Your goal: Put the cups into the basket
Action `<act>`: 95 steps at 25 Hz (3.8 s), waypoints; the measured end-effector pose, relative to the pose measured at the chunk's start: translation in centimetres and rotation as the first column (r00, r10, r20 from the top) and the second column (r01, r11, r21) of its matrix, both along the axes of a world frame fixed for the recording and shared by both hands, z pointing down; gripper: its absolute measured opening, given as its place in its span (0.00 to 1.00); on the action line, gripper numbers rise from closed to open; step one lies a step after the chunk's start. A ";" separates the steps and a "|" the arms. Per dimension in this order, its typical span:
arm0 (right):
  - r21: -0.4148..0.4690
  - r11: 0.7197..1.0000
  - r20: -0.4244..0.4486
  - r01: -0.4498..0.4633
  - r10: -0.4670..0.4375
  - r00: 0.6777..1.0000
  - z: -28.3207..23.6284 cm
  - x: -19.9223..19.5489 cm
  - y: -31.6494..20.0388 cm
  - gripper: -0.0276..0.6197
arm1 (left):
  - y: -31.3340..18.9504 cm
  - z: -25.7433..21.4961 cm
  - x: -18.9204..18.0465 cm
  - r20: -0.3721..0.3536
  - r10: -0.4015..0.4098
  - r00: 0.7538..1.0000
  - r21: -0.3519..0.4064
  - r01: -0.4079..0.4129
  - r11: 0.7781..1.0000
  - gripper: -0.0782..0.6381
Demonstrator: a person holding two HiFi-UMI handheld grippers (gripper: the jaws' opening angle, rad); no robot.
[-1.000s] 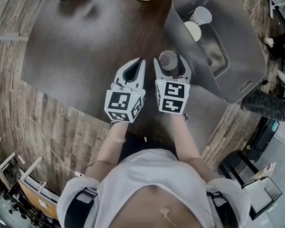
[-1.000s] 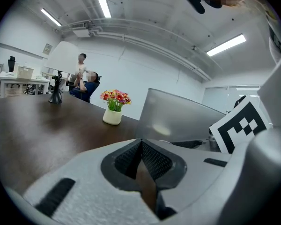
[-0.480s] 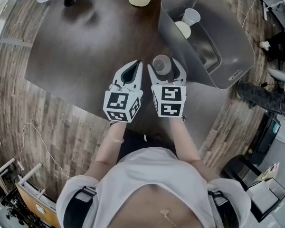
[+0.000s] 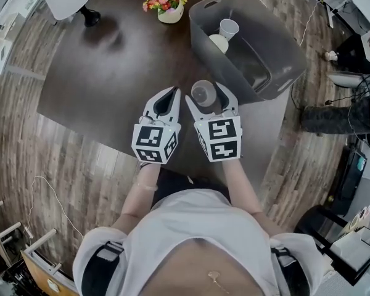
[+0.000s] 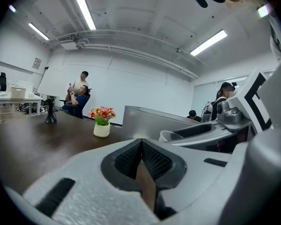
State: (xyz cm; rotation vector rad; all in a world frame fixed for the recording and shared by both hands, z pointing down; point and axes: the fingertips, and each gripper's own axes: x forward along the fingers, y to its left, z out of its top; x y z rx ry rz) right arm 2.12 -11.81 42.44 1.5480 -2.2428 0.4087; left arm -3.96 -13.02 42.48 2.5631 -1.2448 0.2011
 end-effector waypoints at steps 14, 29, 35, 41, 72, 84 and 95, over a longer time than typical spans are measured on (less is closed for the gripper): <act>0.049 0.998 0.007 -0.025 0.025 1.000 -4.9 5.1 6.1 0.55 | 4.4 -4.2 6.5 0.005 0.222 0.975 0.076 -0.221 0.972 0.12; 0.018 0.998 0.013 -0.067 0.067 0.998 -5.1 9.9 8.8 0.55 | 7.4 -4.9 12.9 -0.007 0.395 0.918 0.056 -0.394 0.917 0.12; 0.032 0.999 0.039 -0.023 0.022 0.999 -7.6 10.6 8.3 0.55 | 6.3 -6.7 13.1 0.010 0.413 0.911 0.074 -0.413 0.908 0.12; 0.070 0.997 0.088 0.029 -0.035 0.995 -11.4 12.0 6.3 0.55 | 4.5 -8.6 13.5 0.043 0.450 0.892 0.078 -0.452 0.889 0.12; 0.027 0.999 0.066 0.047 -0.048 0.997 -13.9 16.1 -7.1 0.55 | -5.1 -11.0 14.8 0.034 0.422 0.906 0.104 -0.423 0.900 0.12; -0.037 0.999 0.078 -0.002 0.005 0.997 -10.2 18.0 -13.9 0.55 | -8.2 -9.0 13.6 0.012 0.376 0.926 0.071 -0.376 0.924 0.12; -0.135 0.988 -0.022 -0.069 0.067 0.998 -3.5 20.0 -18.0 0.55 | -9.8 -7.5 13.0 -0.031 0.359 0.933 0.052 -0.357 0.933 0.12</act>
